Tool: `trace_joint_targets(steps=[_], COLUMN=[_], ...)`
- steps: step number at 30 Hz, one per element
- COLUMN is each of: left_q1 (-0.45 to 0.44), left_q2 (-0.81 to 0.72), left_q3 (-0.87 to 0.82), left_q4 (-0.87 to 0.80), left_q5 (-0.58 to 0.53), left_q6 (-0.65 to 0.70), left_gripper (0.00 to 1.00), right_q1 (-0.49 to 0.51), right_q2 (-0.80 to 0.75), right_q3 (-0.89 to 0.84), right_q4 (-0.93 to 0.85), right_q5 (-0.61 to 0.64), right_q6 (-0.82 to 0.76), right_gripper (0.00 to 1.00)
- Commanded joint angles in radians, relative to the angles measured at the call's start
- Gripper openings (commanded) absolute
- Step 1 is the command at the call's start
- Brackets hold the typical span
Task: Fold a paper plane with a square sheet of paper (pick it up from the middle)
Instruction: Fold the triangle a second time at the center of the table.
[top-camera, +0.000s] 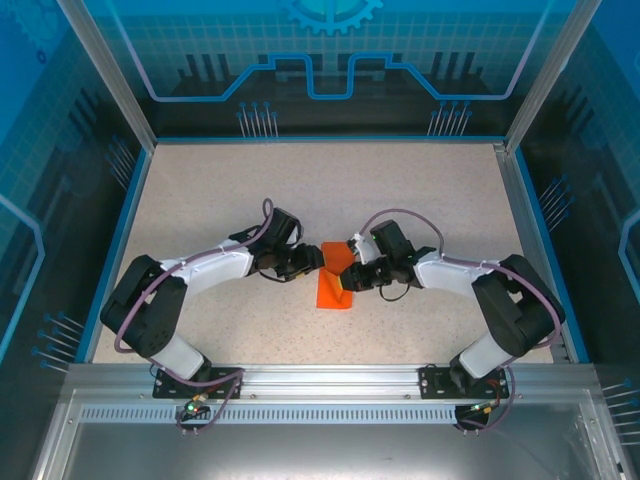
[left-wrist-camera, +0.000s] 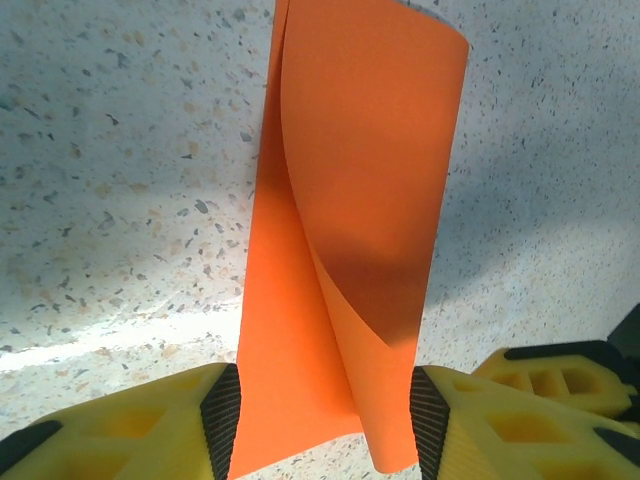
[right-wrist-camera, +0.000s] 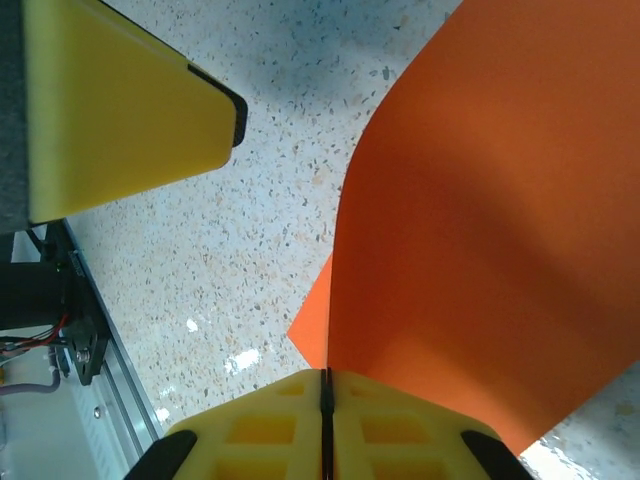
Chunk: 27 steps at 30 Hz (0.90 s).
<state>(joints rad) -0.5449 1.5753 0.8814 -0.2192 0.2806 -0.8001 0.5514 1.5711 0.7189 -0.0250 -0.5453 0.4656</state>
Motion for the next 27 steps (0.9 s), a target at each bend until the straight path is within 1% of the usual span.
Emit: trace_joint_targets(steps=[1,7,12,16,20,23,27], left_q1=[-0.011,-0.023,-0.033,-0.038,-0.037,-0.038,-0.037], left_q2=[-0.01,0.011,0.025,0.028,0.028,0.028,0.032], left_q3=[-0.007,0.011,0.025,0.027,0.024,0.022,0.023], left_q4=[0.007,0.007,0.004,0.001,0.003,0.004,0.003], left_q5=[0.0,0.003,0.006,0.005,0.004,0.005,0.007], left_q6=[-0.018,-0.006,0.008,0.013,0.014,0.017,0.018], left_gripper=[0.51,0.49,0.43,0.4,0.39,0.39,0.39], right_q1=[-0.044,-0.077,-0.081,-0.08,-0.08,-0.08,-0.08], right_q2=[0.025,0.077,0.098,0.132,0.152,0.149,0.17], right_q3=[-0.005,0.04,0.067,0.108,0.129,0.129,0.152], right_q4=[-0.001,-0.066,-0.087,-0.156,-0.173,-0.153,-0.174], right_q5=[-0.077,-0.108,-0.067,-0.033,-0.008,-0.008,-0.001], right_q6=[-0.037,-0.101,-0.136,-0.186,-0.208,-0.215,-0.238], right_gripper=[0.1,0.11,0.12,0.13,0.13,0.13,0.13])
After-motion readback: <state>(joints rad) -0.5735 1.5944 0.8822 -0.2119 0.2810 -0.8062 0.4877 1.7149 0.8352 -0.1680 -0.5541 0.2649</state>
